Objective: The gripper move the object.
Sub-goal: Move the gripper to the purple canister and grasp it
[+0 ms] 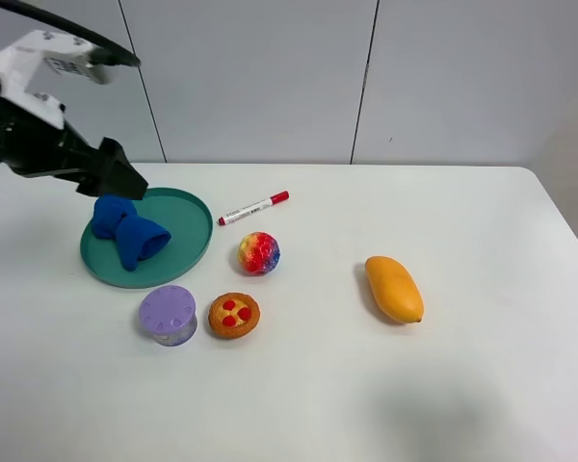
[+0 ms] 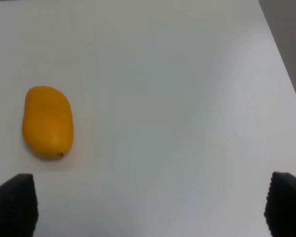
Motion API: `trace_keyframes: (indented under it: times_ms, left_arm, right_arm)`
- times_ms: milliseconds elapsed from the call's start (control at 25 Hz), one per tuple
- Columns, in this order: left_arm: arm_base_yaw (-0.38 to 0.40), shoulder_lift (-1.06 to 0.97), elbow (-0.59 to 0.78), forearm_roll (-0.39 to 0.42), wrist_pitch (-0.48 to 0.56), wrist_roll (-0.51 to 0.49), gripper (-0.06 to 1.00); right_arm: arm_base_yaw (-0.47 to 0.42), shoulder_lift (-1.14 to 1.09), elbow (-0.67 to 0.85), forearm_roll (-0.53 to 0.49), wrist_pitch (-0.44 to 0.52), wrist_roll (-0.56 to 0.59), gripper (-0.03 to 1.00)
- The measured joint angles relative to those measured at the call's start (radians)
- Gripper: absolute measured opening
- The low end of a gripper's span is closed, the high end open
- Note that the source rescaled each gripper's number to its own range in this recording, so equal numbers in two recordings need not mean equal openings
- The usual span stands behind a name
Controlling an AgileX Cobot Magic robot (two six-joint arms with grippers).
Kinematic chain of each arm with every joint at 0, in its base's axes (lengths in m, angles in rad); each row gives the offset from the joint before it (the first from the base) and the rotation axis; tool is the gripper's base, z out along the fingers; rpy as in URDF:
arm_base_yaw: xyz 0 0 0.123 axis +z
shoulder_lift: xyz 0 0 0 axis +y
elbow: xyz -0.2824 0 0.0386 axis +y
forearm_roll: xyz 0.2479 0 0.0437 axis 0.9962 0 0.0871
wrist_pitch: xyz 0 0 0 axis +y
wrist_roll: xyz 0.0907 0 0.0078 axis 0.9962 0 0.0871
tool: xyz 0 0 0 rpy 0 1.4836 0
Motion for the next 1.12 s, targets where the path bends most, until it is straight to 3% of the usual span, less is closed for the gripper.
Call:
trace_keyframes:
  times_ms: [240,360,560,920,1120]
  left_arm:
    - [-0.086,0.132,-0.002,0.188,0.044,-0.208,1.00]
    - [-0.089,0.184,-0.002,0.246,0.062,-0.238,1.00]
    - [-0.089,0.256,-0.002,0.237,0.088,-0.261,1.00]
    - [-0.095,0.295,-0.001,0.100,0.146,-0.274,1.00]
    - [-0.187,0.295,0.065,0.124,0.071,-0.277,1.00]
  right_arm:
    - [0.000,0.000,0.000,0.000,0.000,0.000,1.00]
    - [0.000,0.000,0.000,0.000,0.000,0.000,1.00]
    - [0.000,0.000,0.000,0.000,0.000,0.000,1.00]
    - [0.000,0.000,0.000,0.000,0.000,0.000,1.00]
    - [0.000,0.000,0.000,0.000,0.000,0.000,1.00]
